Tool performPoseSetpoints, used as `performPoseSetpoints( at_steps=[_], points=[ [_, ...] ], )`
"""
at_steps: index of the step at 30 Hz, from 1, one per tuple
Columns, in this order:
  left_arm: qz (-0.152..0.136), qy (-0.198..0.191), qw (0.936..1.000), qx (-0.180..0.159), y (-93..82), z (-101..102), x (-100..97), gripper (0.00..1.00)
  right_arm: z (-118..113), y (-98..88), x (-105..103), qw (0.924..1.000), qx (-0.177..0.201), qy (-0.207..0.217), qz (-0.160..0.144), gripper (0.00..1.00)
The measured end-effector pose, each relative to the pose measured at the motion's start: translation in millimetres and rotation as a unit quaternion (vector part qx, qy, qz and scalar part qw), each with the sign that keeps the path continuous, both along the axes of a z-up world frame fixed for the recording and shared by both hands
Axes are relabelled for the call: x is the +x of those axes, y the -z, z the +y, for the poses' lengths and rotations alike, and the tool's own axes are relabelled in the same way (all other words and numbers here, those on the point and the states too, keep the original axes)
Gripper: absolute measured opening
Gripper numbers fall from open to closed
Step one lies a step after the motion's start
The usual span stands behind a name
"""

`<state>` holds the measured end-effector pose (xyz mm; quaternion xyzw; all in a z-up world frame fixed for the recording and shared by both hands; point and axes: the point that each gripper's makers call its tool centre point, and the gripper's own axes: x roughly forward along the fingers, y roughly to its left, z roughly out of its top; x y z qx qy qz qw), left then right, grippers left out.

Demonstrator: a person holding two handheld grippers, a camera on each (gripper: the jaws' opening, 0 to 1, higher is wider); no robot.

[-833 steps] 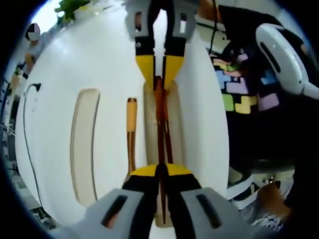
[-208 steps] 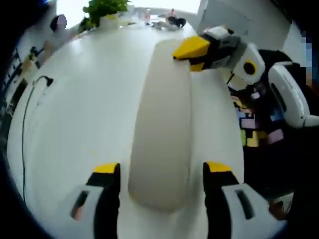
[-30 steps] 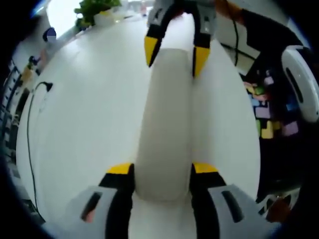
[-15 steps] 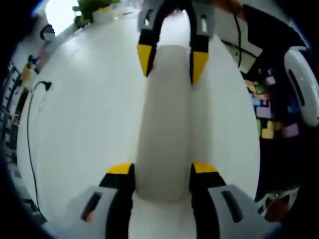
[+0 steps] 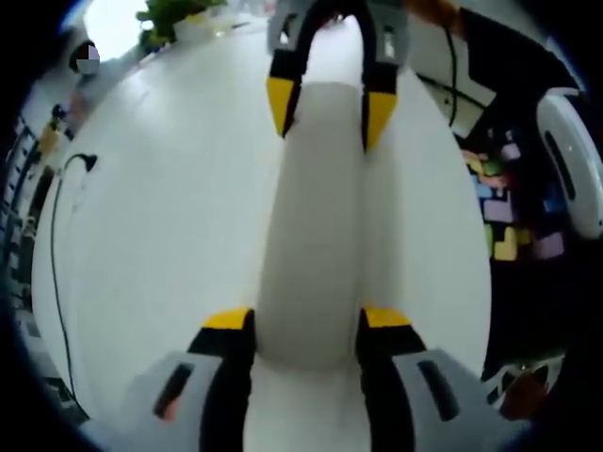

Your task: Arrange the utensils inside the cutlery case until each visible utensil rests in its matching compartment.

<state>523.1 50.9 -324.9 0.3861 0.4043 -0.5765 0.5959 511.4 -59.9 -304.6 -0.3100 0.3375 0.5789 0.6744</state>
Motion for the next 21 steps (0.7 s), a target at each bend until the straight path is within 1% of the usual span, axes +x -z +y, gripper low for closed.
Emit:
performPoseSetpoints(
  at_steps=[1,3,7,14,18,21],
  points=[
    [0.000,0.001,1.0000,0.000,0.0,0.5,0.0,0.45,-2.6,-0.6,-0.5,1.0000,-0.005,-0.001,-0.003,0.39],
    [0.001,0.001,1.0000,-0.001,-0.1,1.1,0.2,0.45,-4.6,-2.8,0.2,0.9999,-0.003,-0.001,-0.010,0.39],
    [0.001,0.002,1.0000,0.000,-0.1,1.0,0.4,0.44,-4.9,-0.3,-1.0,1.0000,0.000,0.003,-0.005,0.39],
    [0.000,-0.001,1.0000,0.006,0.1,1.0,0.5,0.44,-11.7,-2.1,-0.5,0.9999,0.002,-0.001,-0.016,0.39],
    [0.001,0.000,1.0000,0.006,0.0,1.2,0.7,0.44,-24.3,-8.1,-2.2,0.9996,-0.005,0.004,-0.029,0.37],
    [0.001,-0.001,0.9999,0.011,0.2,0.8,0.4,0.44,-39.9,-12.6,-3.9,0.9986,-0.023,0.010,-0.046,0.35]
  ],
)
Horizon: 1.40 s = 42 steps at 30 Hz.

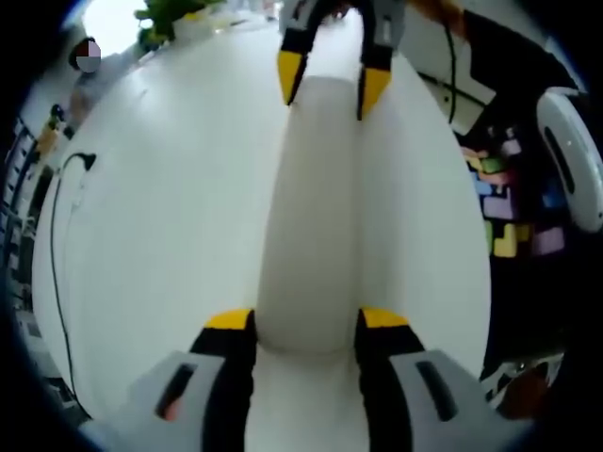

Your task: Arrange the utensils inside the cutlery case until each visible utensil rests in its matching compartment.

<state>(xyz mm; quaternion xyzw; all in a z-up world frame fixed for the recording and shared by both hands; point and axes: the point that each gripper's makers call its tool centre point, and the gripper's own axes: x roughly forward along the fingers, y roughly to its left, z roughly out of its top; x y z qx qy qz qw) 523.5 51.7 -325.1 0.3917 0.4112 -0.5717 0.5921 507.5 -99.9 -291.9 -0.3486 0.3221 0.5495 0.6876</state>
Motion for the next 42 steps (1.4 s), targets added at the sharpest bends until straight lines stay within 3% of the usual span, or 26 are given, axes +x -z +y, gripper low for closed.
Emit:
performPoseSetpoints(
  at_steps=[9,11,13,16,27,37,40,42],
  points=[
    [0.000,0.000,1.0000,0.002,0.0,0.9,0.3,0.44,-35.1,-12.4,0.4,0.9990,-0.019,0.041,0.007,0.23],
    [0.000,0.000,1.0000,0.002,0.0,1.1,0.4,0.44,-34.6,-14.7,0.0,0.9988,-0.018,0.044,0.013,0.21],
    [0.001,0.000,1.0000,0.001,0.0,1.2,0.5,0.44,-34.6,-11.4,-7.3,0.9975,-0.028,0.047,0.045,0.21],
    [0.001,0.000,1.0000,0.001,-0.2,1.5,0.7,0.44,-29.8,-5.8,-6.0,0.9968,-0.039,0.040,0.056,0.20],
    [0.000,0.000,1.0000,-0.004,-0.4,1.2,0.5,0.44,-24.1,2.0,1.9,0.9908,-0.106,0.024,0.080,0.18],
    [-0.001,-0.002,0.9999,-0.013,-0.7,-0.2,-0.6,0.44,-25.5,4.2,0.3,0.9858,-0.142,0.017,0.088,0.19],
    [-0.001,-0.002,0.9999,-0.014,-0.9,-0.5,-0.3,0.44,-26.4,4.7,-0.1,0.9840,-0.153,-0.007,0.090,0.18],
    [-0.002,-0.001,0.9998,-0.017,-1.3,-0.4,-0.7,0.44,-25.8,6.5,1.3,0.9825,-0.154,-0.001,0.105,0.18]
  ],
)
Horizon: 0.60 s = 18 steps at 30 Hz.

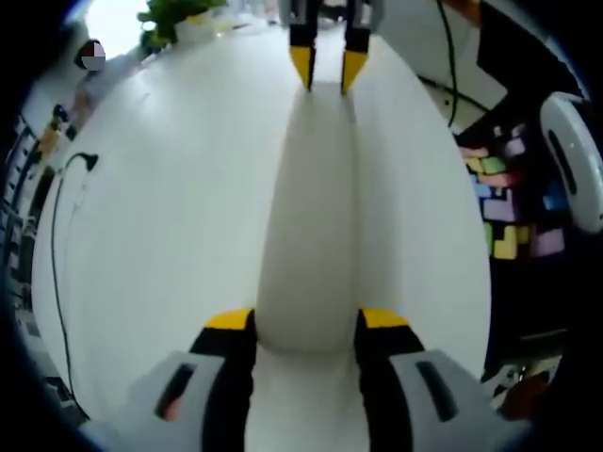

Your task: Arrange the utensils inside the cutlery case until each visible utensil rests in its matching compartment.

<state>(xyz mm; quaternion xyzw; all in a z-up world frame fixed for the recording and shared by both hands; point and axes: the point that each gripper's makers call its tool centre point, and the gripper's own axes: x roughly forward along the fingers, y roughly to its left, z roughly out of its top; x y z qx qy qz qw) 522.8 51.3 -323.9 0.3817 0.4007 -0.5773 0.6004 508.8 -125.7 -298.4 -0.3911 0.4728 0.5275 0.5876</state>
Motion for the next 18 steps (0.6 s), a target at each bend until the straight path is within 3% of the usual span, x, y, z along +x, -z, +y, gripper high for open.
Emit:
performPoseSetpoints(
  at_steps=[7,12,18],
  points=[
    [-0.005,0.005,0.9998,-0.020,-6.0,4.3,-0.8,0.43,1.0,1.0,-4.6,0.9998,-0.021,-0.001,0.001,0.18],
    [-0.003,-0.024,0.9978,-0.061,-34.9,5.3,-0.5,0.38,-0.3,1.1,-4.3,0.9996,-0.027,-0.004,0.009,0.18],
    [-0.008,-0.020,0.9978,-0.063,-49.5,9.0,-6.3,0.25,-0.8,1.1,-4.3,0.9995,-0.028,-0.008,0.013,0.18]
  ],
)
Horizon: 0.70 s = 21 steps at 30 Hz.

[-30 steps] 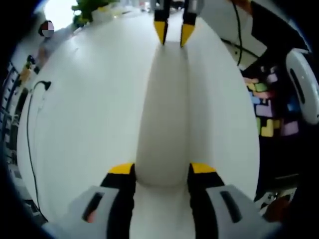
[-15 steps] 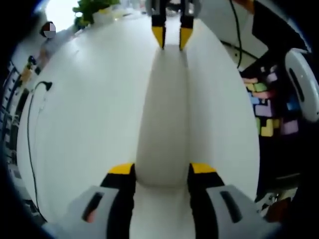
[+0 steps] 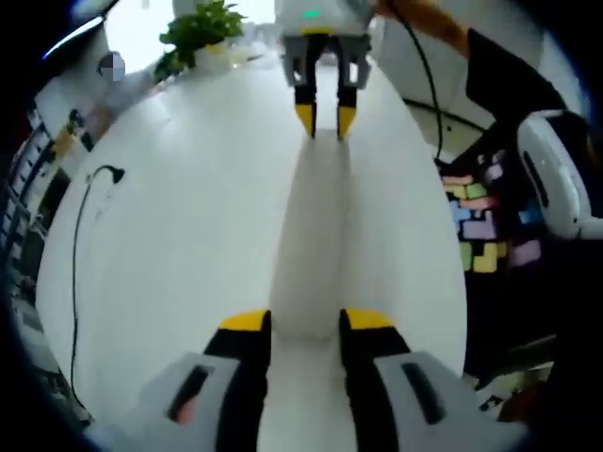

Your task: Arrange the utensils inside the cutlery case until each visible utensil rests in its matching compartment.

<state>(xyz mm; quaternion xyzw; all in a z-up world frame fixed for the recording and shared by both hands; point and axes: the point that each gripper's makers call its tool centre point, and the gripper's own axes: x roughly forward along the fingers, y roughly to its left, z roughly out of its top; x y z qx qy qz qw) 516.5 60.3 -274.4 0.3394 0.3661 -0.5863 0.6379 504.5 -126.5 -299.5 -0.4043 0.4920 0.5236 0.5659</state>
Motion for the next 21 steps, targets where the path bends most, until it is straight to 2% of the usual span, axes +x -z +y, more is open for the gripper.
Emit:
performPoseSetpoints(
  at_steps=[4,8,10,13,16,18,21],
  points=[
    [0.006,-0.001,0.9996,0.028,0.9,2.8,-2.2,0.21,0.3,0.0,-0.3,1.0000,0.002,0.001,0.000,0.18],
    [0.026,-0.012,0.9986,0.044,2.4,3.2,-1.8,0.08,1.1,-0.1,-0.1,1.0000,0.004,-0.003,-0.003,0.18],
    [0.031,-0.010,0.9979,0.057,4.1,5.7,-2.8,0.09,1.5,0.0,0.3,1.0000,0.001,0.000,0.000,0.18],
    [0.022,-0.011,0.9970,0.073,6.4,9.6,1.3,0.09,2.2,0.1,0.2,1.0000,-0.003,0.000,-0.001,0.18],
    [0.035,-0.015,0.9962,0.079,9.5,10.2,0.1,0.11,2.5,0.0,0.9,1.0000,-0.005,-0.002,0.001,0.18],
    [0.025,-0.009,0.9944,0.102,14.8,16.0,-1.6,0.11,2.9,-0.1,1.2,1.0000,-0.001,0.002,0.002,0.18],
    [0.026,-0.008,0.9934,0.112,19.7,16.7,-1.0,0.12,3.5,-0.3,1.2,1.0000,0.004,0.005,0.001,0.18]
  ],
)
